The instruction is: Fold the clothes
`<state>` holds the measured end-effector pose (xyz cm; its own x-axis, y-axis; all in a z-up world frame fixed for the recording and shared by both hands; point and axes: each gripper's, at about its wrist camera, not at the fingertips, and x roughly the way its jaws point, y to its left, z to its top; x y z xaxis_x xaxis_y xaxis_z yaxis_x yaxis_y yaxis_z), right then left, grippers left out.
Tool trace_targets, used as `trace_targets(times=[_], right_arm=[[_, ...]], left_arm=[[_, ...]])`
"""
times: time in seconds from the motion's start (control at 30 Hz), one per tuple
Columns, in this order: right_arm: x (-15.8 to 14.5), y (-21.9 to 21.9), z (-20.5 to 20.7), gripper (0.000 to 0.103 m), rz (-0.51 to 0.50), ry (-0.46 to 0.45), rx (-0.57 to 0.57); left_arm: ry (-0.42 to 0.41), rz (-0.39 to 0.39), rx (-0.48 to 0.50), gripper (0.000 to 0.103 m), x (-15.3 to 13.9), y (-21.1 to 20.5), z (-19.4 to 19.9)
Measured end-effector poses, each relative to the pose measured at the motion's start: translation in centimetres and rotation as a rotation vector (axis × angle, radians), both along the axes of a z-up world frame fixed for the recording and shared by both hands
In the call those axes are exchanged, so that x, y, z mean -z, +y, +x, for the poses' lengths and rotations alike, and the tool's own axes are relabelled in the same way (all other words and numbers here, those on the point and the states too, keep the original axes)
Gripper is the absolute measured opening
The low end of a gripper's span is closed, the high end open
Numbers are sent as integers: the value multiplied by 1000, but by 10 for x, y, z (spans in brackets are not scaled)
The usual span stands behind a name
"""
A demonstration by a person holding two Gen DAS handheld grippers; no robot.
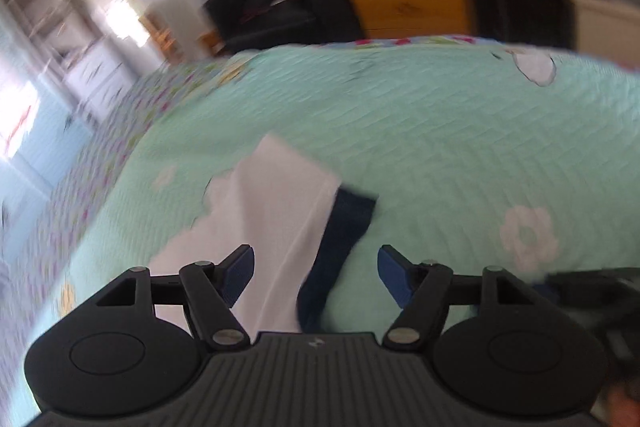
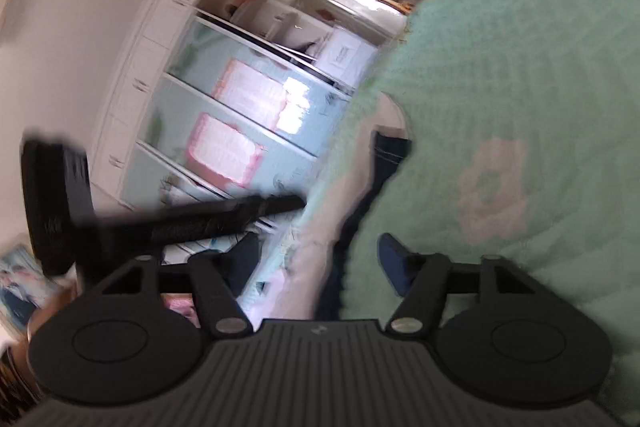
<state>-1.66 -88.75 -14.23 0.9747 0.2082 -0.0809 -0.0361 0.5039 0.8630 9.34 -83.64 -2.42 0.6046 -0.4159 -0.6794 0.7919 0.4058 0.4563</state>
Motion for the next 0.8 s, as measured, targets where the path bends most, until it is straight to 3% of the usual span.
trace_targets(times=[0.13, 0.2, 0.33, 0.43, 0.53, 0.63, 0.8], right_arm=[[-7, 6, -3, 68, -48, 32, -17], [-11, 10, -3, 68, -90, 50, -10], [-11, 11, -2, 68, -92, 55, -15], [-7, 7, -3, 68, -47, 40, -17], [-5, 7, -3, 68, -39, 36, -18], [-6, 7, -3, 68, -36, 36, -22], [-4, 5, -5, 68, -3, 24, -30]], left_arm=[[-97, 117, 90, 72, 25, -26, 4], [-74, 123, 95, 72, 31, -31, 11], [36, 56, 84, 72, 32, -37, 21], [170, -49, 14, 72, 21, -46, 36], [222, -85, -82, 73, 14, -62, 52], [217, -17, -161, 73, 20, -90, 66], [120, 184, -236, 73, 44, -123, 61]])
